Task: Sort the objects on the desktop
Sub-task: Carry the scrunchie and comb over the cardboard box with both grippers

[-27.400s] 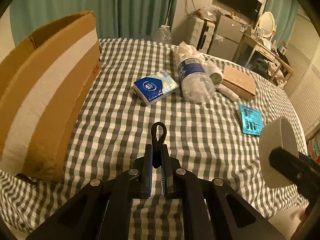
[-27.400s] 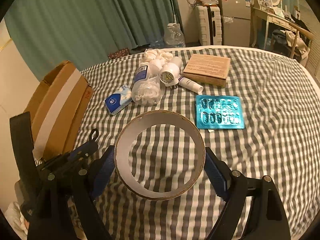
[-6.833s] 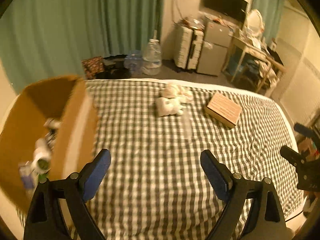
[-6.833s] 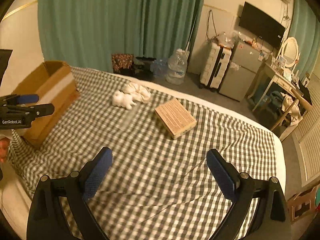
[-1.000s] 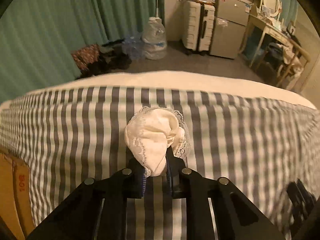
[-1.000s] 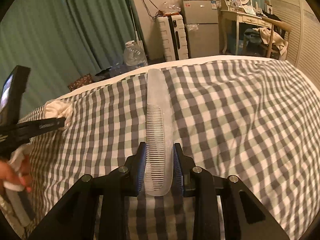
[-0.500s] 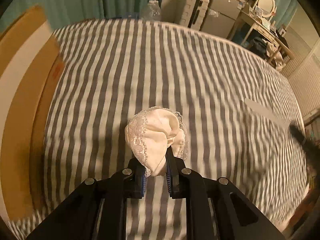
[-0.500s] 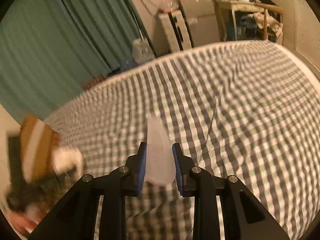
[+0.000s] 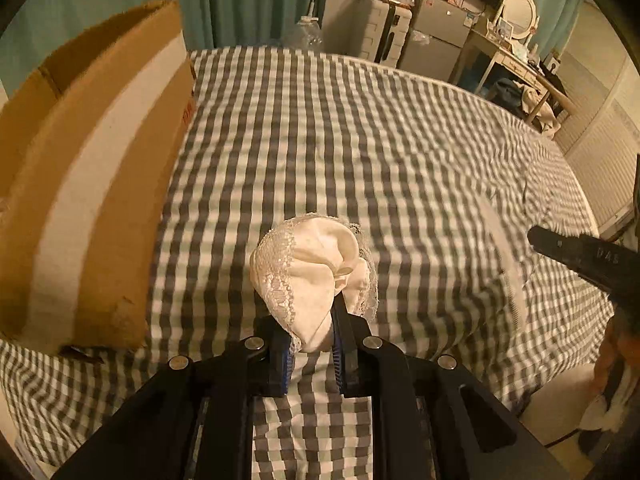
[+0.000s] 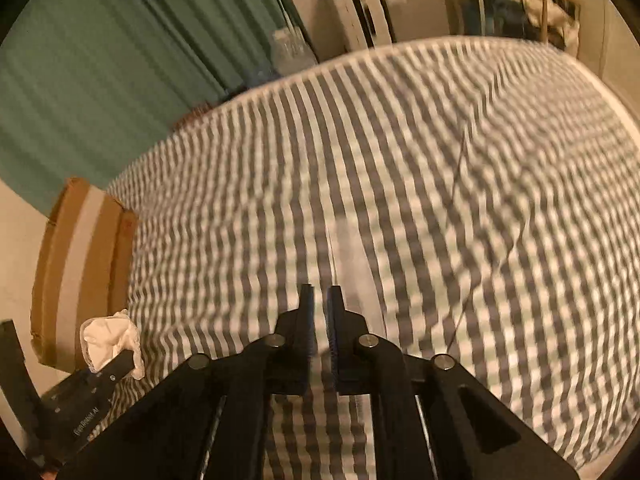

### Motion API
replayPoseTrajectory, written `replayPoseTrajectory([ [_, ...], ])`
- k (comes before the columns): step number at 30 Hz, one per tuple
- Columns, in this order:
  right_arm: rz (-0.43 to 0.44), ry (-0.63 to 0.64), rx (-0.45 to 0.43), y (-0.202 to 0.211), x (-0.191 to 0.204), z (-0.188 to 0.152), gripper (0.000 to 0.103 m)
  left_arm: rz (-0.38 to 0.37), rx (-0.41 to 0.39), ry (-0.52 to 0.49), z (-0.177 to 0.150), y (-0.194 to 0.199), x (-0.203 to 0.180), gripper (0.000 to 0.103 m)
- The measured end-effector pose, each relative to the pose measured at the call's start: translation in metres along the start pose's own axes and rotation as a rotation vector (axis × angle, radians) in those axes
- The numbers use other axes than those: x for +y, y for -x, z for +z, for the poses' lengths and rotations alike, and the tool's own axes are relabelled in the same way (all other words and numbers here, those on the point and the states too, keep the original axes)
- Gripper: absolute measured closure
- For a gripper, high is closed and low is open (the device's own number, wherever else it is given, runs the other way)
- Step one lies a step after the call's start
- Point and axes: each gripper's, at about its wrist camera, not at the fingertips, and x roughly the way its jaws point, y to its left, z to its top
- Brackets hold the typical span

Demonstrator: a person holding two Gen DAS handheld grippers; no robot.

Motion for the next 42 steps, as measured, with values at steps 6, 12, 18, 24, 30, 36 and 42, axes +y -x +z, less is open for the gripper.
replayPoseTrajectory([
  [6, -0.113, -0.012, 0.218, -0.055, -0.009, 0.002, 0.061, -0.016, 0.039, 0.036, -0.005, -0.024, -0.004, 0.087],
  [12, -0.137, 0.03, 0.253, -0.082, -0.007, 0.008, 0.061, -0.019, 0.084, 0.055, -0.002, -0.051, -0.001, 0.087],
  [18, -0.086, -0.021, 0.214, -0.074, -0.027, 0.011, 0.076, -0.018, 0.078, 0.045, -0.002, -0.051, 0.0, 0.087],
  [24, -0.087, 0.166, 0.12, -0.03, 0.014, -0.008, 0.077, -0.131, -0.012, 0.051, 0.0, -0.004, 0.006, 0.087],
  [30, -0.133, 0.365, -0.042, 0.049, 0.08, -0.03, 0.077, -0.176, -0.155, 0.063, 0.02, 0.072, 0.021, 0.087],
  [36, -0.079, 0.478, -0.221, 0.139, 0.166, -0.038, 0.077, -0.127, -0.279, 0.03, 0.052, 0.161, 0.047, 0.087],
  [42, 0.153, 0.506, -0.201, 0.153, 0.261, -0.015, 0.077, -0.017, -0.348, -0.004, 0.073, 0.212, 0.091, 0.087],
])
